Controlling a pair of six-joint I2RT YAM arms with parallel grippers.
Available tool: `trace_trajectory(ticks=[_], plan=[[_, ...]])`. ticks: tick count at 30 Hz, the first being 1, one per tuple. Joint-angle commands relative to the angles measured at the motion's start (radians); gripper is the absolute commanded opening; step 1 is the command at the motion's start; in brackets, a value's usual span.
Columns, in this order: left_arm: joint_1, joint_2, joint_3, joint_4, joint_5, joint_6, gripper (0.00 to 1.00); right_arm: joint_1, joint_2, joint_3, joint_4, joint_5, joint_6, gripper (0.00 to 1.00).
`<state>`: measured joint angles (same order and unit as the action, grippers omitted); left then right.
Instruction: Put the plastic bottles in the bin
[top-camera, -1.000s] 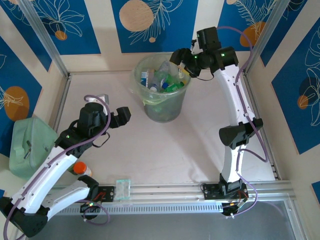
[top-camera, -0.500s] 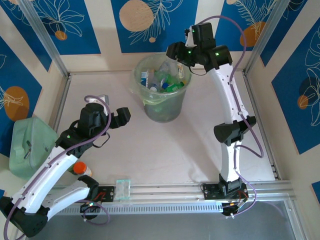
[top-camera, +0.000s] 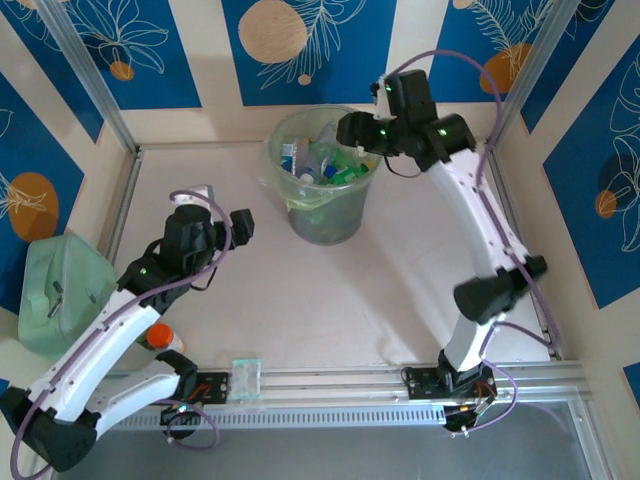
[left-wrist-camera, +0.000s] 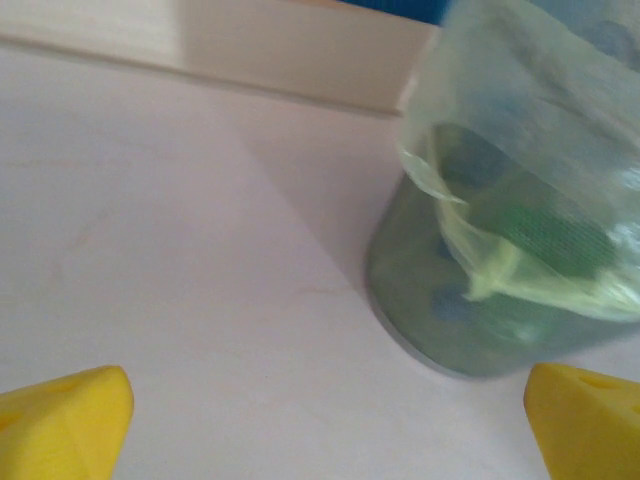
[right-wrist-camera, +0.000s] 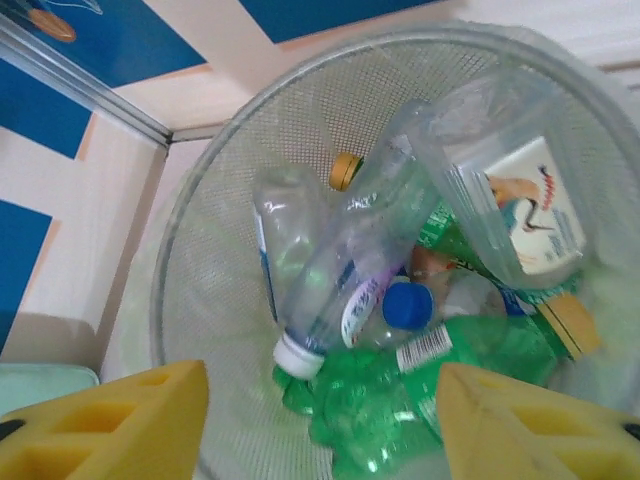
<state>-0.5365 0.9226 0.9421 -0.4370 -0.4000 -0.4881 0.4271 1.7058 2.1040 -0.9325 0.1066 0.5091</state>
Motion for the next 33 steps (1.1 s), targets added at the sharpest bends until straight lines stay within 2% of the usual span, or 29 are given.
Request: trace_trajectory(ticks=[1, 4, 6, 9, 11, 14, 15, 18, 21, 22, 24, 26, 30, 33], plan=[[0.013, 0.056, -0.072, 0.144, -0.271, 0.119, 1.00, 0.003, -0.208, -0.202, 0.116, 0.124, -0.038, 0.72], [0.019, 0.120, -0.191, 0.389, -0.358, 0.272, 1.00, 0.009, -0.407, -0.499, 0.243, 0.288, -0.056, 0.99], [0.025, 0.183, -0.242, 0.542, -0.429, 0.350, 1.00, -0.006, -0.524, -0.716, 0.352, 0.356, -0.079, 0.99], [0.057, 0.311, -0.282, 0.737, -0.489, 0.437, 1.00, -0.055, -0.672, -1.007, 0.458, 0.371, -0.108, 0.99], [0.092, 0.409, -0.291, 0.812, -0.460, 0.468, 1.00, -0.084, -0.750, -1.237, 0.566, 0.472, -0.094, 0.91], [0.130, 0.507, -0.300, 0.910, -0.418, 0.509, 1.00, -0.109, -0.838, -1.492, 0.713, 0.692, -0.105, 0.91], [0.143, 0.512, -0.296, 0.906, -0.393, 0.496, 1.00, -0.124, -0.850, -1.548, 0.750, 0.721, -0.108, 0.91], [0.196, 0.526, -0.332, 1.051, -0.300, 0.500, 1.00, -0.171, -0.840, -1.687, 0.843, 0.799, -0.067, 0.92], [0.232, 0.563, -0.317, 1.063, -0.220, 0.574, 1.00, -0.198, -0.748, -1.779, 1.040, 0.841, -0.128, 0.98], [0.240, 0.565, -0.310, 1.042, -0.193, 0.594, 1.00, -0.214, -0.712, -1.749, 1.004, 0.846, -0.114, 1.00], [0.262, 0.563, -0.311, 1.037, -0.161, 0.600, 1.00, -0.230, -0.645, -1.741, 1.107, 0.828, -0.147, 1.00], [0.294, 0.554, -0.312, 1.016, -0.109, 0.601, 1.00, -0.248, -0.585, -1.755, 1.281, 0.730, -0.214, 1.00], [0.347, 0.544, -0.293, 0.855, 0.000, 0.591, 1.00, -0.293, -0.450, -1.753, 1.541, 0.509, -0.276, 0.99], [0.365, 0.547, -0.418, 1.050, 0.022, 0.557, 1.00, -0.326, -0.363, -1.726, 1.642, 0.346, -0.358, 0.99]])
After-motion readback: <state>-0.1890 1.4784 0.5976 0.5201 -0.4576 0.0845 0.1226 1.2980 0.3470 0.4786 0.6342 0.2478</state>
